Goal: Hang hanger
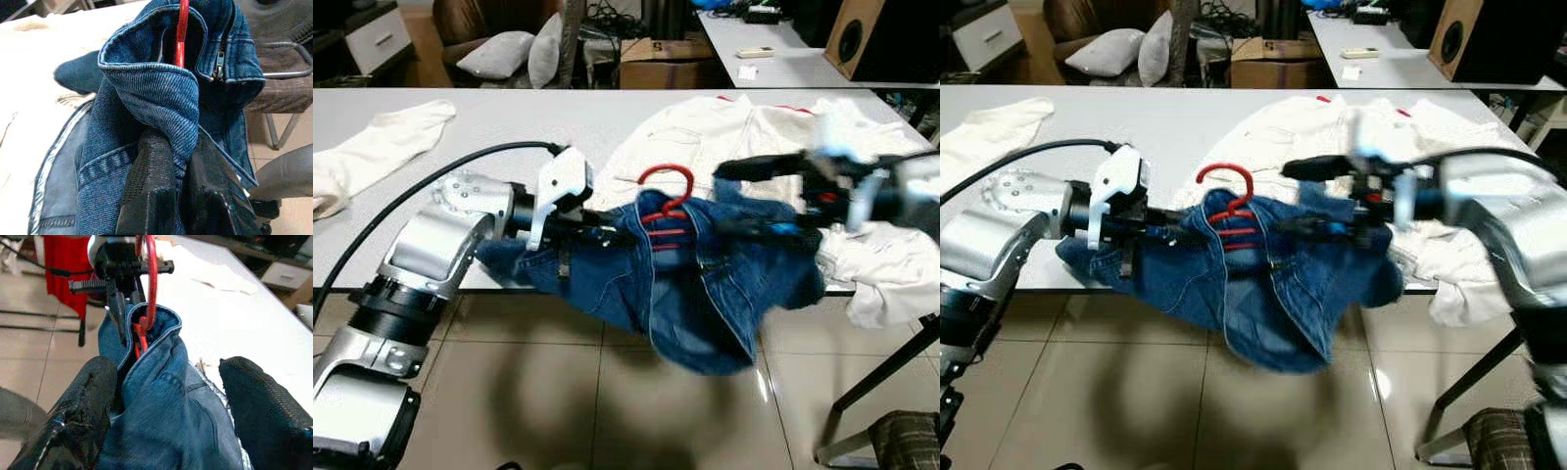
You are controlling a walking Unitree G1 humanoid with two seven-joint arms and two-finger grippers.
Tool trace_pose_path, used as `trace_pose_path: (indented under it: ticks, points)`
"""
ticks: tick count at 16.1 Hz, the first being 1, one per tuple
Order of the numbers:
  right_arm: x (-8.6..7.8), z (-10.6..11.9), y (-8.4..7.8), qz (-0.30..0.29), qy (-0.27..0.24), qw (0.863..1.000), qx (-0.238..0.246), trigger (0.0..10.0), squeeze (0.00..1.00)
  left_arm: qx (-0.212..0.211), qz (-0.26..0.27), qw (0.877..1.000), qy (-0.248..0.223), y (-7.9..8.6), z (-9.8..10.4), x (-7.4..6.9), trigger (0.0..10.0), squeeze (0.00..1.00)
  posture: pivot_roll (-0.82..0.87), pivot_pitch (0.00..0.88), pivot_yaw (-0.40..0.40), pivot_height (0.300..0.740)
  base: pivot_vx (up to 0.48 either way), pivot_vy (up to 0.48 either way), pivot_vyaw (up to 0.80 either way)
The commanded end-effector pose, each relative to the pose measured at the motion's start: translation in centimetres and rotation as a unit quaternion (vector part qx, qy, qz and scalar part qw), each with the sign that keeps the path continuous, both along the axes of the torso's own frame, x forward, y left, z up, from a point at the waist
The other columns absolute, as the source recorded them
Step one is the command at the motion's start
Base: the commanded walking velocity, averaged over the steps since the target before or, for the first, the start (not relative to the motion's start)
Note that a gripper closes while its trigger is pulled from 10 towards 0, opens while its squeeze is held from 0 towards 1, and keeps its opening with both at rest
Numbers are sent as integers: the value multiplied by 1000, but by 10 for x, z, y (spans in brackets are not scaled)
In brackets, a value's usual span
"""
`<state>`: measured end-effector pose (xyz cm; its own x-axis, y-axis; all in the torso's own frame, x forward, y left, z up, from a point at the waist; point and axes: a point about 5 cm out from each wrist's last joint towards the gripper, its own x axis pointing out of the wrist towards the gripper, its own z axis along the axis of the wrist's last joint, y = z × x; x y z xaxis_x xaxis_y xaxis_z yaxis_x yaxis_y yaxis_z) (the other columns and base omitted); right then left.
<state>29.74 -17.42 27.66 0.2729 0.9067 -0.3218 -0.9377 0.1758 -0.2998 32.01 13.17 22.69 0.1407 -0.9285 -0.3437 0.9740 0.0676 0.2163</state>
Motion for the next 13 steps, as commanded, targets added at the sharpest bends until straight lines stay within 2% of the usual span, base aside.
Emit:
trace_pose_path:
  ticks: [1, 2, 3, 4, 8, 13]
  points:
    - [1, 0, 5, 26, 0, 1000, -18, 10000, 0, 9, -18, 999, -26, -5, 11, 0, 0, 0, -12, 0, 23, 740, 0, 0, 0]
    - [0, -4, 14, 67, 22, 997, -39, 10000, 0, 12, -19, 999, -30, -7, 13, 3, 0, 0, -6, 0, 14, 740, 0, 0, 0]
    - [1, -7, 18, 75, 27, 996, -49, 6275, 0, 12, -20, 999, -33, -7, 14, 3, 0, 0, -6, 0, 15, 740, 0, 0, 0]
    - [4, -9, 21, 73, 28, 996, -51, 0, 0, 10, -23, 999, -34, -8, 15, 3, 0, 0, -5, 0, 15, 740, 0, 0, 0]
    - [18, -19, 27, 51, 35, 995, -81, 0, 0, 4, -37, 998, -46, -13, 23, 0, 0, 0, -2, 0, 13, 740, 0, 0, 0]
    - [22, -18, 30, 39, 36, 995, -84, 0, 0, -1, -35, 998, -55, -12, 29, 0, 0, 0, -3, 0, 13, 740, 0, 0, 0]
